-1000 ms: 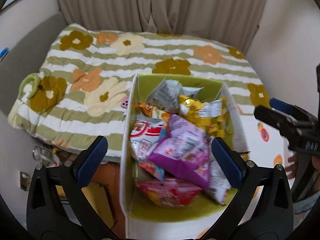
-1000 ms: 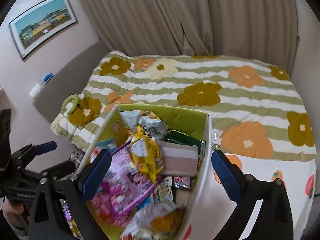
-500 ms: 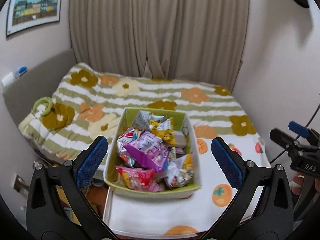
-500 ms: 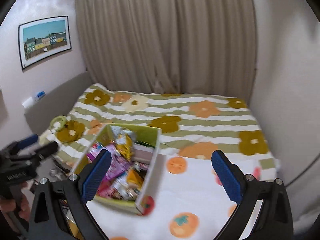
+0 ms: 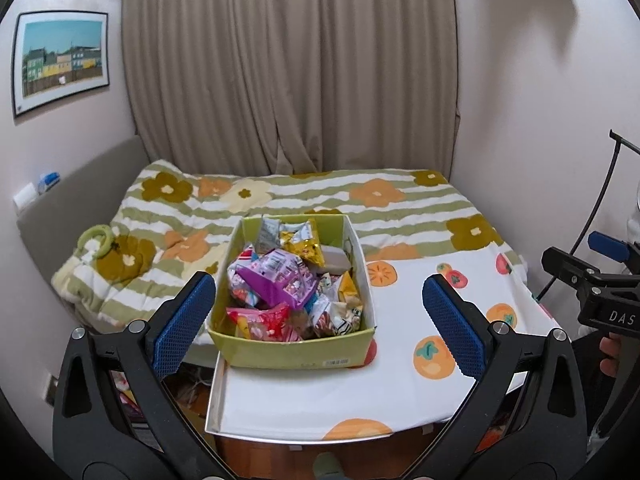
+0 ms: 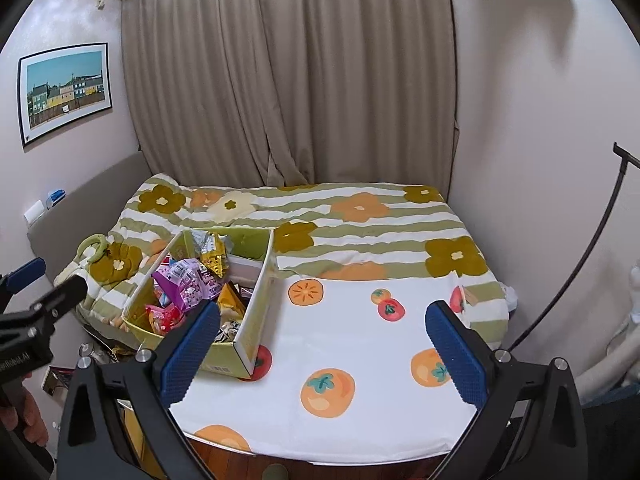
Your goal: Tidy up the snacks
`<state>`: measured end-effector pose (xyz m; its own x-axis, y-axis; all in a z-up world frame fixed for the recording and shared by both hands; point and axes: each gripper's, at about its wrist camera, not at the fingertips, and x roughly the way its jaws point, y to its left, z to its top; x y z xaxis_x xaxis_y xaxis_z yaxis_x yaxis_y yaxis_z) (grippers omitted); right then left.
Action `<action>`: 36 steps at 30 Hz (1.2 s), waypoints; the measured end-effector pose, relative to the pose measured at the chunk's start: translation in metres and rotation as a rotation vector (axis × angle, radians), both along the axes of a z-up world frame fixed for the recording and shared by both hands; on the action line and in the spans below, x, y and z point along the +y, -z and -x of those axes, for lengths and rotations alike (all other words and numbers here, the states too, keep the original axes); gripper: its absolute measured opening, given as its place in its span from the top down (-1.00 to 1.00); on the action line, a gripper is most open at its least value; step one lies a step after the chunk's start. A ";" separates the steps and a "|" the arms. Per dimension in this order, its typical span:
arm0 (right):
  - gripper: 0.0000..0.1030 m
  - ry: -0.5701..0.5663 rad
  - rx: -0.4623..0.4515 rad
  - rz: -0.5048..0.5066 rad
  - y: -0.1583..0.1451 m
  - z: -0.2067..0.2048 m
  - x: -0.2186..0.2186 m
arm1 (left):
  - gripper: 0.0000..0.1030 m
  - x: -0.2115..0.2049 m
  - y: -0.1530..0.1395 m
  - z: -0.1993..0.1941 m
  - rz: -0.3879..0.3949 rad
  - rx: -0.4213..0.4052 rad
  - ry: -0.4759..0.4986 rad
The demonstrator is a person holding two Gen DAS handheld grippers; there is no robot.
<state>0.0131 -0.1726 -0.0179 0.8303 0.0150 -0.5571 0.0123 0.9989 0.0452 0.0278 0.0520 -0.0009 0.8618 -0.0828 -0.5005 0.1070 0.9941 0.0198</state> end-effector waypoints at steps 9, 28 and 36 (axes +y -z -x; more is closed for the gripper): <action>-0.99 0.020 -0.012 0.009 -0.002 0.010 -0.005 | -0.99 -0.012 -0.001 0.005 0.011 0.006 0.025; -0.99 0.021 -0.015 0.008 -0.003 0.006 -0.006 | -0.99 -0.011 0.001 0.006 0.024 0.011 0.034; -0.99 0.036 -0.019 0.008 -0.005 0.003 -0.007 | -0.99 -0.014 0.002 0.004 0.017 0.012 0.032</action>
<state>0.0101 -0.1796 -0.0133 0.8408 -0.0195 -0.5410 0.0474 0.9982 0.0376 0.0239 0.0380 -0.0025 0.8525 -0.1183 -0.5092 0.1384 0.9904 0.0015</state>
